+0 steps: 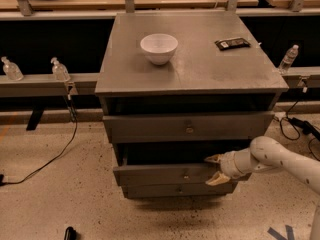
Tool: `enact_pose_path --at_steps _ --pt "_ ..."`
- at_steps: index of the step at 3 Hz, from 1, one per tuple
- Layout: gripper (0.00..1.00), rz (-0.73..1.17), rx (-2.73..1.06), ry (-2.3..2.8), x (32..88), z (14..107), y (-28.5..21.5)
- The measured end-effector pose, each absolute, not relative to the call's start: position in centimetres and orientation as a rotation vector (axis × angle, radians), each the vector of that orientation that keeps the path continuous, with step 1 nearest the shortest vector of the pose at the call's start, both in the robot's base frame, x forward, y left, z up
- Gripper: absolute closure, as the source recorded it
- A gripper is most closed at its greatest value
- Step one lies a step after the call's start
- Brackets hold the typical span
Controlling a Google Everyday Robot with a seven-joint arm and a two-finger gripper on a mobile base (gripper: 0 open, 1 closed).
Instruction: Open middle drawer
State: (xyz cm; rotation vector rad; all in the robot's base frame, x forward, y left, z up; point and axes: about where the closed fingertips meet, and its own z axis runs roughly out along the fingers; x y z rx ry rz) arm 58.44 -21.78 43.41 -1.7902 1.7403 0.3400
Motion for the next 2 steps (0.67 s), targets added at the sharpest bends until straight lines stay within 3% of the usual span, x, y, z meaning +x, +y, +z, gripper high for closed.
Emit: enact_pose_path --at_steps 2 --pt "0.48 0.371 -1.788 1.810 52.9 44.8 -24.3"
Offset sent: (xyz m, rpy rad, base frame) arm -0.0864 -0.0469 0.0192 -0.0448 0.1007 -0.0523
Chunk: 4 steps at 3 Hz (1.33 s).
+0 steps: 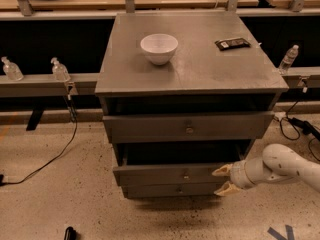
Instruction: Open middle drawer
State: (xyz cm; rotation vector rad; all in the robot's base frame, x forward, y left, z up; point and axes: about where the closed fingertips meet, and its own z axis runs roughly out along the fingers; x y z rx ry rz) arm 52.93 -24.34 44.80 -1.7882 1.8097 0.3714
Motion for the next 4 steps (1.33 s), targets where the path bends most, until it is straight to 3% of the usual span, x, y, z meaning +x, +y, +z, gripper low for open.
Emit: enact_pose_path --at_steps 2,4 --pt "0.51 0.347 -1.741 1.845 51.7 45.3 -26.0" --pt "0.54 0.289 -1.682 1.740 56.3 47.7 -24.5"
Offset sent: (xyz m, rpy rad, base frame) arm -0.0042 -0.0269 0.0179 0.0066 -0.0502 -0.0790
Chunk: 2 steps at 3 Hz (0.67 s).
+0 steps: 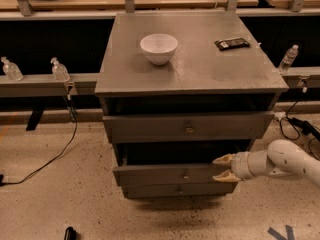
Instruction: Open middle drawer
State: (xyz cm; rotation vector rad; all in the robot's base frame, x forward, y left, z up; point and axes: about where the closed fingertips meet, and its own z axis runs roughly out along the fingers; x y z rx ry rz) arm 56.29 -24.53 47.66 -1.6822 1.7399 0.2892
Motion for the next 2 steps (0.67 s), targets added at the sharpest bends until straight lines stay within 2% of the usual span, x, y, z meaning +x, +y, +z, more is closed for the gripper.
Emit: enact_pose_path --at_steps 1,2 --pt "0.53 0.271 -1.677 1.695 58.4 48.7 -23.7" --pt "0.57 0.276 -1.743 1.711 60.4 47.6 -22.9"
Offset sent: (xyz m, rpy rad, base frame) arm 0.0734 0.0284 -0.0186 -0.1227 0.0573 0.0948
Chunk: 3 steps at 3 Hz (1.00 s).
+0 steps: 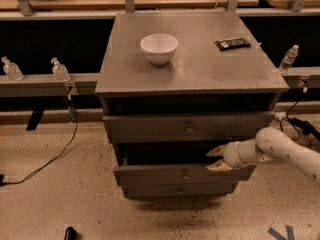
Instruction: Open middle drawer
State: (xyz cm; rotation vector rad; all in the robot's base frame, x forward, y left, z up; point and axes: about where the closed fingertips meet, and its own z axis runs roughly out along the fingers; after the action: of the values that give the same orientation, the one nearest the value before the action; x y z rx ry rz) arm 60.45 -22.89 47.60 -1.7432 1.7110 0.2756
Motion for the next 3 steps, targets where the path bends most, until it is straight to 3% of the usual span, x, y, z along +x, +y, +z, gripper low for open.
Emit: enact_pose_path --at_steps 1,2,3 --pt "0.56 0.321 -1.826 1.758 61.2 45.0 -22.1" --pt "0.38 0.392 -1.900 1.797 60.1 42.9 -21.8" --pt "0.31 0.444 -1.941 1.823 58.5 42.2 -22.0"
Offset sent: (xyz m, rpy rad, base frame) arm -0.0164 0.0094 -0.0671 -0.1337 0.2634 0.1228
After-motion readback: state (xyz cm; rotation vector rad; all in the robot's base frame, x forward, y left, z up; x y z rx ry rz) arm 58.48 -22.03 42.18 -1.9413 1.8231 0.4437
